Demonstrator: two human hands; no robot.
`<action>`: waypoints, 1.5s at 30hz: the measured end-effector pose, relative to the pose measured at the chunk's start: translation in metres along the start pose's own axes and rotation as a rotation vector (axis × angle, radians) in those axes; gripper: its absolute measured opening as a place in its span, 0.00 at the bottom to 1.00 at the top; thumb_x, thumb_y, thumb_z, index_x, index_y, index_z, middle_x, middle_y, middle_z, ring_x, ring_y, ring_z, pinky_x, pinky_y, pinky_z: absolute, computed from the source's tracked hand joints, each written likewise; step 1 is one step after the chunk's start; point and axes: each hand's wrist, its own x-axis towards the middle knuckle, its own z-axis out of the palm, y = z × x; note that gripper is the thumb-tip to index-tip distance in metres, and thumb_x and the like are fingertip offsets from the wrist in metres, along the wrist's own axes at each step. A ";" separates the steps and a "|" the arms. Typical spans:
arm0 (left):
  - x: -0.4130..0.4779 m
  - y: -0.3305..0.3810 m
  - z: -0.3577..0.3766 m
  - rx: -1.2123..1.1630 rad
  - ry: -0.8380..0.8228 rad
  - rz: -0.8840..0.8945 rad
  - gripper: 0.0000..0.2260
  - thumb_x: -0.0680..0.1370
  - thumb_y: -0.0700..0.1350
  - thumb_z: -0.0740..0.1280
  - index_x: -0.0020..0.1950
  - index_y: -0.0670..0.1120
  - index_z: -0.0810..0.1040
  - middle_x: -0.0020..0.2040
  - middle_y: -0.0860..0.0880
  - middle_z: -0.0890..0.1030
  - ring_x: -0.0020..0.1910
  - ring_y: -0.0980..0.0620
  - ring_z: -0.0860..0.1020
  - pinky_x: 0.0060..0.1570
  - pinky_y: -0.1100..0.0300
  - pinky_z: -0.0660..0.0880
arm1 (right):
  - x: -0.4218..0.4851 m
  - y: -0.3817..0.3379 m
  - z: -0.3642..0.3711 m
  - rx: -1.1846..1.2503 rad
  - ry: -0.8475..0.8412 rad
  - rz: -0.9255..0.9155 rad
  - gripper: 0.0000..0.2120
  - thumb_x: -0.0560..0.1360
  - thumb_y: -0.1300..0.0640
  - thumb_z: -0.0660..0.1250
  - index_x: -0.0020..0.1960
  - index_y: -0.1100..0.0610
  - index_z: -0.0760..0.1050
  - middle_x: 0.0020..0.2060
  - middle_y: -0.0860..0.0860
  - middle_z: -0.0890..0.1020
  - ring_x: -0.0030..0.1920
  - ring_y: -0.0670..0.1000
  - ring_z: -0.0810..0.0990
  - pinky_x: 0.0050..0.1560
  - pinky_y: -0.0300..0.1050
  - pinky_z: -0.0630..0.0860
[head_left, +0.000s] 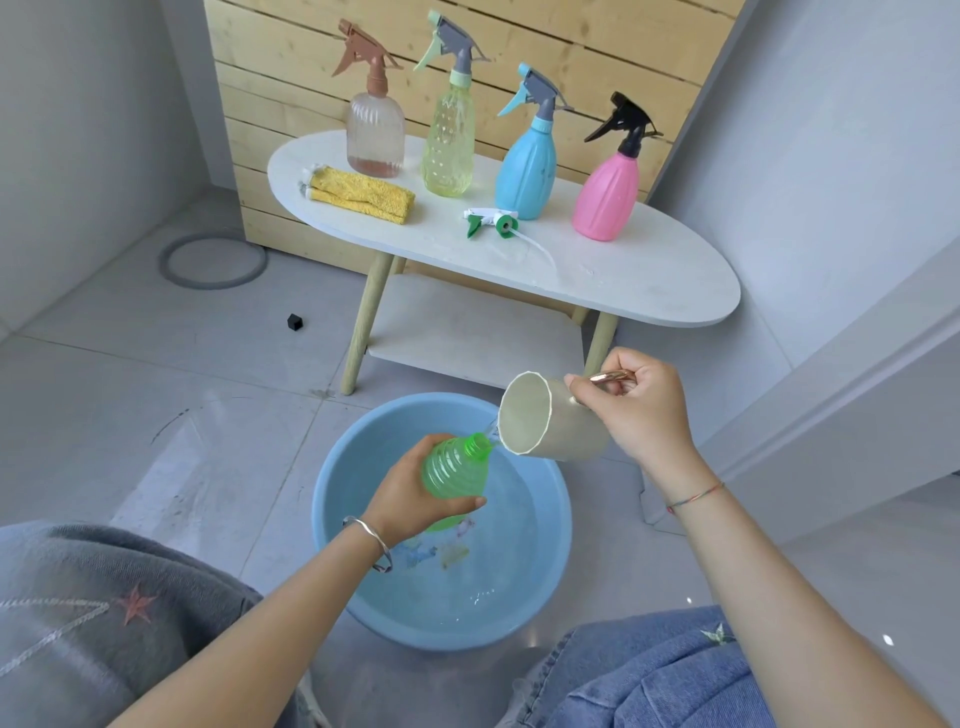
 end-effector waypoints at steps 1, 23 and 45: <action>0.000 0.000 0.000 0.003 0.000 0.003 0.29 0.63 0.51 0.81 0.58 0.59 0.71 0.53 0.64 0.77 0.52 0.70 0.73 0.46 0.79 0.67 | 0.000 0.000 0.000 -0.014 -0.003 -0.011 0.21 0.67 0.62 0.75 0.28 0.56 0.62 0.24 0.49 0.64 0.27 0.46 0.60 0.29 0.38 0.58; 0.001 -0.004 0.005 0.003 -0.018 -0.005 0.31 0.63 0.53 0.81 0.62 0.56 0.71 0.55 0.61 0.77 0.55 0.58 0.75 0.53 0.65 0.70 | -0.004 -0.005 0.015 -0.206 -0.027 -0.224 0.18 0.66 0.62 0.74 0.29 0.63 0.64 0.24 0.46 0.64 0.30 0.47 0.63 0.31 0.36 0.59; -0.001 -0.006 0.005 -0.009 -0.008 -0.021 0.31 0.63 0.53 0.81 0.61 0.56 0.71 0.53 0.62 0.77 0.52 0.64 0.75 0.45 0.77 0.68 | -0.004 -0.009 0.031 -0.339 -0.080 -0.473 0.19 0.65 0.56 0.71 0.31 0.51 0.58 0.25 0.43 0.63 0.32 0.42 0.64 0.38 0.37 0.61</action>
